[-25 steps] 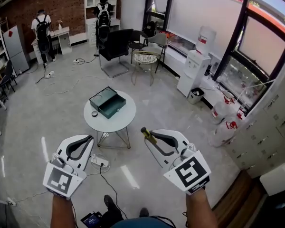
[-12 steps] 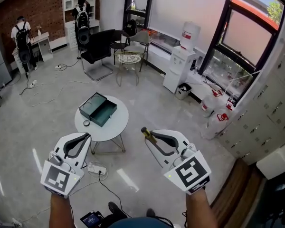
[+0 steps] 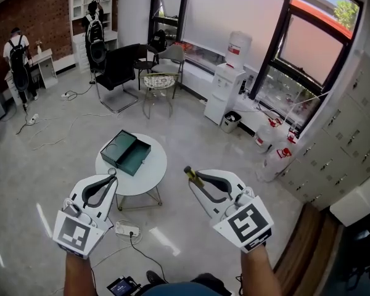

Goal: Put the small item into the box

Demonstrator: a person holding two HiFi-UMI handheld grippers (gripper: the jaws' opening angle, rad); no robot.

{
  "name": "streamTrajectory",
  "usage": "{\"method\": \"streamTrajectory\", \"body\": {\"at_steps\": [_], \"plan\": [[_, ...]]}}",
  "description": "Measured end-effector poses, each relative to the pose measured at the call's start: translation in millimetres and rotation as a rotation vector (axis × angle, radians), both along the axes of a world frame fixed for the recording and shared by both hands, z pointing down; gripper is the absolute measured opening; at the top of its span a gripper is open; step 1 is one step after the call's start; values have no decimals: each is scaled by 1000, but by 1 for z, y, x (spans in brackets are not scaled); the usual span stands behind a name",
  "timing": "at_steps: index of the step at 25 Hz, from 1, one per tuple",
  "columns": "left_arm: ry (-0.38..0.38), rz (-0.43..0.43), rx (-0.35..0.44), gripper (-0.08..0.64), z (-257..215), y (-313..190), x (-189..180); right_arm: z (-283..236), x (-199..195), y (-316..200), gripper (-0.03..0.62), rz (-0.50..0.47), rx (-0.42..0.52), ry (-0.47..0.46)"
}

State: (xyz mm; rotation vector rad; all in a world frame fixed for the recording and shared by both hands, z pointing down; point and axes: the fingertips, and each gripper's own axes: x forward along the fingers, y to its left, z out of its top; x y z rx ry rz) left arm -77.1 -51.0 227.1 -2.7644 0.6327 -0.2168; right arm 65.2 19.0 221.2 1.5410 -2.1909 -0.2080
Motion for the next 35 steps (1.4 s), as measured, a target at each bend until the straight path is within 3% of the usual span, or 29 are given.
{"method": "streamTrajectory", "body": {"at_steps": [6, 14, 25, 35], "plan": [[8, 11, 13, 26, 0, -42, -39, -7, -45, -50, 80, -12, -9, 13], [17, -120, -23, 26, 25, -105, -71, 7, -70, -134, 80, -153, -1, 33], [-42, -337, -14, 26, 27, -191, -27, 19, -27, -258, 80, -379, -14, -34], [-72, -455, -46, 26, 43, -254, 27, 37, 20, -342, 80, -511, -40, -73]]}}
